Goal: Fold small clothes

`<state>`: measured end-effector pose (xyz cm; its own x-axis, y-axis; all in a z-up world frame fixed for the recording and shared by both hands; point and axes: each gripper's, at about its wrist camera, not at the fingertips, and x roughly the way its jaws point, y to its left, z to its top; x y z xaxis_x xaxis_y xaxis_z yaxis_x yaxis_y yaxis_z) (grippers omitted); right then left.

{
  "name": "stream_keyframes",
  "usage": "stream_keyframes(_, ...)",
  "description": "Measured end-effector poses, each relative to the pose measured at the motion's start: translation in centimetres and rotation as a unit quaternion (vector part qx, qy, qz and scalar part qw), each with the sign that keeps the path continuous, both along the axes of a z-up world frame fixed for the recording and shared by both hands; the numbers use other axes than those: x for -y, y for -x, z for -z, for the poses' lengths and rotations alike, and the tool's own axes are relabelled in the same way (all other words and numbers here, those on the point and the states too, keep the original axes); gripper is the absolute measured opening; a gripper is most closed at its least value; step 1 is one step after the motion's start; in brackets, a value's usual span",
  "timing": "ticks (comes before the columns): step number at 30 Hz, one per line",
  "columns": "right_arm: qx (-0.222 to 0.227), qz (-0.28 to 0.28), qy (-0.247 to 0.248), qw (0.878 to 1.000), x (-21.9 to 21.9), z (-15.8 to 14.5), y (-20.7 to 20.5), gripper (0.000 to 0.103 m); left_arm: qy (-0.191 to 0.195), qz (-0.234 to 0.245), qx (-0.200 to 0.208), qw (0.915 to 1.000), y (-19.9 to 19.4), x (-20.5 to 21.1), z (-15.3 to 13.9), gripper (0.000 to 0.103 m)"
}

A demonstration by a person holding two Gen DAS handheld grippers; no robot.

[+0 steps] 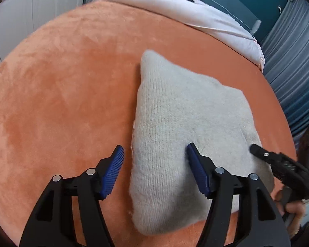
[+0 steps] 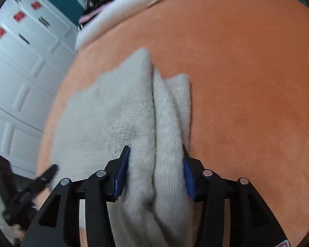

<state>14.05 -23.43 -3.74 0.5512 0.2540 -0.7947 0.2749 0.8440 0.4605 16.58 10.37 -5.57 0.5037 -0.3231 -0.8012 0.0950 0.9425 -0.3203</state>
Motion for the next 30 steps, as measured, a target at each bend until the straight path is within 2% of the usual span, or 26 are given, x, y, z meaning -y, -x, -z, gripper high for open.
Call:
stream_keyframes(2,0.023,0.003,-0.005,1.0,0.0,-1.4,2.0,0.054,-0.014,0.002,0.014,0.9998,1.1,-0.2,-1.0,0.061)
stream_keyframes(3,0.023,0.002,-0.007,1.0,-0.3,-1.2,2.9,0.055,-0.026,0.003,0.019,0.9995,1.2,0.0,-1.2,0.063)
stream_keyframes(5,-0.011,-0.011,0.018,1.0,-1.3,0.8,3.5,0.055,-0.063,0.006,0.02,0.9978,1.6,0.7,-1.0,0.065)
stream_keyframes(7,-0.051,-0.025,0.032,0.998,-2.1,3.4,4.3,0.055,-0.072,0.003,0.021,0.9972,2.4,1.0,-0.8,0.065)
stream_keyframes(10,-0.025,-0.004,0.038,0.999,-2.2,1.4,5.2,0.055,-0.085,0.0,0.017,0.9962,2.9,1.4,-1.6,0.065)
stream_keyframes(13,0.015,-0.004,0.093,0.996,-3.3,-1.6,6.6,0.055,-0.118,0.006,0.024,0.9927,3.9,1.9,-2.3,0.065)
stream_keyframes(15,0.028,0.002,0.132,0.991,-3.9,-2.4,7.1,0.051,-0.141,0.009,0.025,0.9897,4.6,2.4,-2.5,0.065)
stream_keyframes(16,0.023,0.0,0.14,0.99,-4.3,-2.2,6.8,0.039,-0.144,0.009,0.023,0.9892,4.9,2.6,-2.5,0.065)
stream_keyframes(18,-0.017,-0.014,0.123,0.992,-4.1,0.0,5.4,0.03,-0.145,0.009,0.016,0.9893,5.3,2.7,-2.4,0.065)
stream_keyframes(19,-0.036,-0.018,0.125,0.991,-3.9,1.1,5.8,0.03,-0.146,0.009,0.009,0.9892,5.5,2.8,-2.1,0.065)
stream_keyframes(21,-0.043,-0.024,0.131,0.99,-4.2,1.8,4.5,0.033,-0.15,0.009,0.002,0.9887,5.7,3.0,-1.7,0.065)
stream_keyframes(23,-0.035,-0.016,0.114,0.993,-3.9,0.3,4.9,0.033,-0.158,0.01,0.0,0.9873,5.8,3.1,-1.5,0.065)
stream_keyframes(25,-0.005,-0.008,0.1,0.995,-3.6,-1.7,5.2,0.036,-0.16,0.009,0.0,0.9871,5.9,3.2,-1.4,0.065)
stream_keyframes(27,-0.001,-0.017,0.104,0.994,-3.9,-2.2,5.0,0.04,-0.161,0.008,-0.002,0.9869,5.9,3.2,-1.3,0.065)
stream_keyframes(28,-0.011,-0.025,0.109,0.994,-4.1,-1.7,4.6,0.046,-0.161,0.007,-0.004,0.9869,5.8,3.2,-1.1,0.065)
stream_keyframes(30,-0.056,-0.048,0.114,0.991,-4.5,0.7,3.8,0.046,-0.16,0.006,-0.008,0.9871,5.7,3.1,-0.9,0.065)
